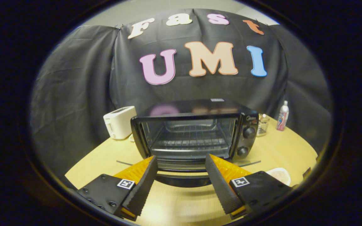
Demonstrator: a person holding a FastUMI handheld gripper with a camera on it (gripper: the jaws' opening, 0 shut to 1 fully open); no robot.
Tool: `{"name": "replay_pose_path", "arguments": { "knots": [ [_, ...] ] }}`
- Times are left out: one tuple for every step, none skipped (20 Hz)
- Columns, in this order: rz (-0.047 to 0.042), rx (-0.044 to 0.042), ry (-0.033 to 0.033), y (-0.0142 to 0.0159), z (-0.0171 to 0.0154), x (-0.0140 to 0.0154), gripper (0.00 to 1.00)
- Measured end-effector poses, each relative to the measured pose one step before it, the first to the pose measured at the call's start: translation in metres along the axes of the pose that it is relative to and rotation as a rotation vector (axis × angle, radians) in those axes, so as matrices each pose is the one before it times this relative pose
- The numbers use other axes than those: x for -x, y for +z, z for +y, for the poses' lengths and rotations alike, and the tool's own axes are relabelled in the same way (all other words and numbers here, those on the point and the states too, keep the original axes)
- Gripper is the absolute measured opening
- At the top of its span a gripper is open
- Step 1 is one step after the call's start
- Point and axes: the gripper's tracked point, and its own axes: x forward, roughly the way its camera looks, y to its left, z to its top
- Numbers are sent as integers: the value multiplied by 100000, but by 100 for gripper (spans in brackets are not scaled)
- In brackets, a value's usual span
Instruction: Open the toaster oven, put the food inside, and close the toaster oven door.
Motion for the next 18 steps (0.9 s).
{"name": "replay_pose_path", "arguments": {
  "knots": [
    [2593,141,862,-768,-25,185,96],
    [2177,42,878,-515,-54,59,96],
    [1906,-86,824,-403,-45,0,96],
    [1332,-417,676,-190,-50,-28,96],
    [948,-752,461,-193,-48,42,96],
    [962,-529,449,-52,69,-108,96],
    [1674,-736,258,-353,23,-97,96],
    [2796,-1354,-592,-467,-207,-304,95],
    [4285,-1149,-846,-784,-148,-428,94],
    [4467,-948,-639,-758,-136,-416,94],
    [2402,-616,-462,-478,-139,-394,93],
    [1752,302,-486,-300,-111,-432,92],
    [1799,733,-647,-436,25,-377,92],
    [1814,1045,-555,-369,-55,-419,92],
    [2161,1476,-610,-774,2,-381,92],
    [2854,1743,-686,-822,-1,-461,92],
    [3507,1697,-837,-951,-166,-344,92],
    [288,2103,-860,-489,8,-9,92]
  ]
}}
